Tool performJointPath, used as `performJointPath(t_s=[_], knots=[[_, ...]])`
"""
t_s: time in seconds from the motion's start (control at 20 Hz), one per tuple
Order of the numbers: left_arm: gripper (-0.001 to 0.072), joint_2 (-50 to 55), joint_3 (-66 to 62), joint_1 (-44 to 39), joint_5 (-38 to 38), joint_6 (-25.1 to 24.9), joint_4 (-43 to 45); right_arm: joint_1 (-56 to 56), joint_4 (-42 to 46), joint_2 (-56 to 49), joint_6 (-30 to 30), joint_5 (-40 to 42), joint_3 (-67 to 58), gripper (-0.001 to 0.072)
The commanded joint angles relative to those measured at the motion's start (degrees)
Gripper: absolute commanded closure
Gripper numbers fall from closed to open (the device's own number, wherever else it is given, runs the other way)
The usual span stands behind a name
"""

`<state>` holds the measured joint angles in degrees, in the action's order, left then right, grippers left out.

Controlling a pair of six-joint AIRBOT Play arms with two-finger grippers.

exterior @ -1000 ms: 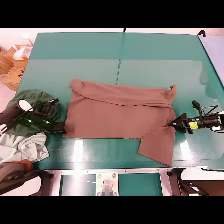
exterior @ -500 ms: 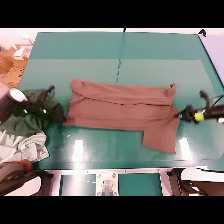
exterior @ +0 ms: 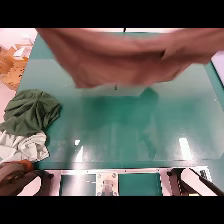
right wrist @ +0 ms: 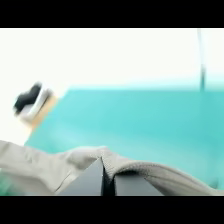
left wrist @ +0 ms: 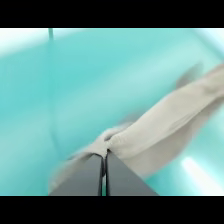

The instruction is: Fold the shirts.

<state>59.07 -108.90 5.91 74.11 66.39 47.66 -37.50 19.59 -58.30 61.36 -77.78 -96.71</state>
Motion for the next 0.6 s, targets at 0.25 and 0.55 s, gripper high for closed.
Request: performJointPath(t_s=[0.25,0.55], knots=[[0.0688,-8.83,-17.16,0.02,-7.45,4.55,8.72,-6.99,14.25,17.77,1.9,19.67,-15.17,0.0694],[0.0688,-8.57,-5.57,0.02,-7.52,5.46,13.97,-6.95,13.33,16.17,3.13,16.85,-7.28,0.0694]])
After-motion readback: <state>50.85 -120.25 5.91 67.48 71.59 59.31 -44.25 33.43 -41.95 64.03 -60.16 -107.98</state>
